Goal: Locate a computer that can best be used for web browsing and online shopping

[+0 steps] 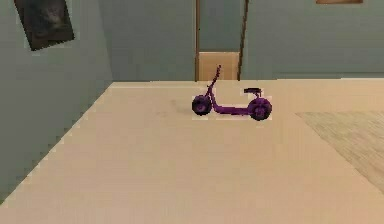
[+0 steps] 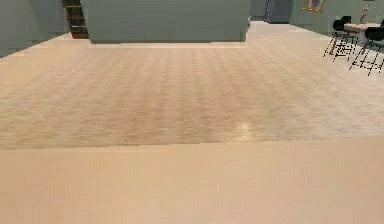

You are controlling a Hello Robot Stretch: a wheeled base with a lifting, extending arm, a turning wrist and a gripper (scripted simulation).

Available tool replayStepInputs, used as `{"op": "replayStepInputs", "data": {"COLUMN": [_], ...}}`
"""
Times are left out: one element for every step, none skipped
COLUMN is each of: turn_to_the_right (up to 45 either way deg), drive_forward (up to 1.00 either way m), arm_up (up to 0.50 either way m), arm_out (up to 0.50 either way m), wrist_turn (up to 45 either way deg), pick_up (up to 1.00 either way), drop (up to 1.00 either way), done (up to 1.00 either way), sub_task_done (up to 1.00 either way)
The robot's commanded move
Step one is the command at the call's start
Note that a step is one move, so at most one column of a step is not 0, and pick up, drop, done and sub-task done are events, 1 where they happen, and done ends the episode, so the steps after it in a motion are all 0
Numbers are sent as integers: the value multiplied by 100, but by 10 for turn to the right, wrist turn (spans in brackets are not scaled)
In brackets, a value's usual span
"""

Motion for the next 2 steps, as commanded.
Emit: {"op": "replayStepInputs", "data": {"turn_to_the_right": [0, -240], "drive_forward": [80, 0], "arm_up": [0, 0], "arm_out": [0, 0], "wrist_turn": [0, 0], "pick_up": [0, 0], "drop": [0, 0], "done": [0, 0], "sub_task_done": [0, 0]}}
